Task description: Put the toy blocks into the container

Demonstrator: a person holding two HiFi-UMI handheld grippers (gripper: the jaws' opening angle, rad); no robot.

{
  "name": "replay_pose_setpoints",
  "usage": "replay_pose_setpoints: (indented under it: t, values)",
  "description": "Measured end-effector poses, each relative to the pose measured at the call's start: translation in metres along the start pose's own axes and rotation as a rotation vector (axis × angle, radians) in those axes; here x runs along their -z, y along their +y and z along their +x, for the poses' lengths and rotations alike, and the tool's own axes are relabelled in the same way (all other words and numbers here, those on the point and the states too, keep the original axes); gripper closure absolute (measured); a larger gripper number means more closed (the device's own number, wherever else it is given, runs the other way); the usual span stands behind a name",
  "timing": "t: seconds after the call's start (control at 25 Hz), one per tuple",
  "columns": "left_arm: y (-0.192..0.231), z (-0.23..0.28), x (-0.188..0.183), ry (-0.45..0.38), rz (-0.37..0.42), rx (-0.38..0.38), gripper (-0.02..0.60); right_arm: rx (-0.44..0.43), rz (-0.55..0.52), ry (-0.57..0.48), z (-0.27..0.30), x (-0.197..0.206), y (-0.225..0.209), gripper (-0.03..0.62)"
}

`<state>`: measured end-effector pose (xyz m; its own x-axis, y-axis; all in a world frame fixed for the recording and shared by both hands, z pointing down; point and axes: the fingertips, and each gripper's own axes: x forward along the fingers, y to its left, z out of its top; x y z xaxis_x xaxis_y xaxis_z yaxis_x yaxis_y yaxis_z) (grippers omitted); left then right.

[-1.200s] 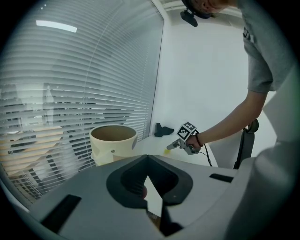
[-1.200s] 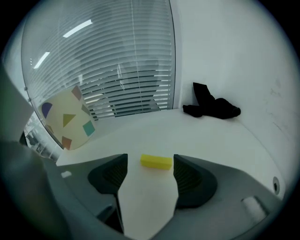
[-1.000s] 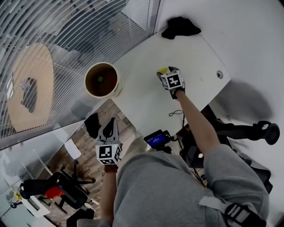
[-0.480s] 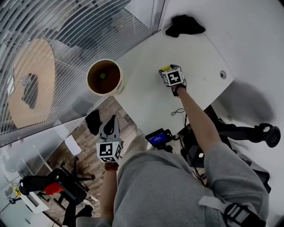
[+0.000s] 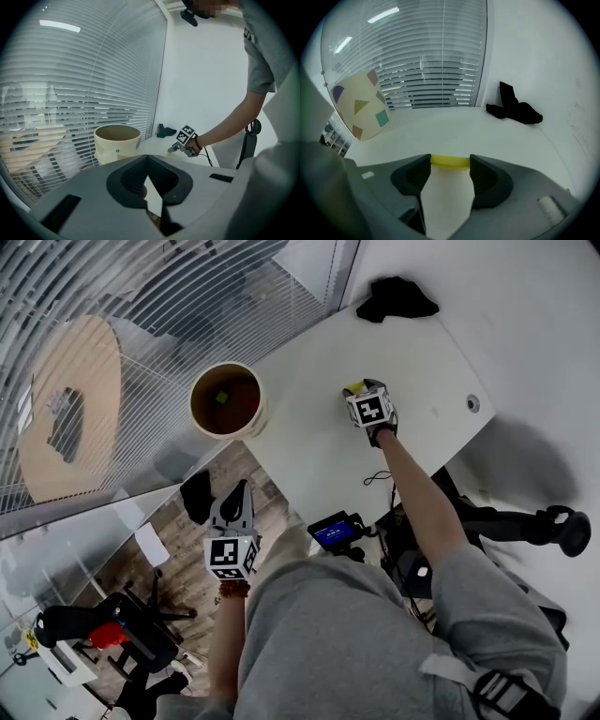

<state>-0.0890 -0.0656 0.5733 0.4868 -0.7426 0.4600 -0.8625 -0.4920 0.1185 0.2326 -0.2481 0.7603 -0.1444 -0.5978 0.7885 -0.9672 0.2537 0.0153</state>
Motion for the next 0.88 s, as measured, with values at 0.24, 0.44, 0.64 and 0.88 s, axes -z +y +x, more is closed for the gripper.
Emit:
replay_pose_setpoints:
  t: [0.24, 0.44, 0.64, 0.88]
  values:
    - [-0.004, 0.001, -0.004, -0.021, 0.002, 0.017, 0.575, -0.013, -0.027, -0.030, -0.022, -0.011, 0.011, 0.324]
    - [-0.007, 0.000, -0.007, -0.043, -0.007, 0.025, 0.575, -0.041, -0.046, -0.064, -0.040, -0.014, 0.028, 0.324]
    - [-0.004, -0.008, -0.012, -0.071, -0.007, 0.021, 0.574, -0.067, -0.066, -0.119, -0.065, -0.022, 0.048, 0.324]
    - [0.002, -0.016, -0.015, -0.099, -0.012, 0.015, 0.574, -0.101, -0.098, -0.144, -0.088, -0.021, 0.079, 0.324]
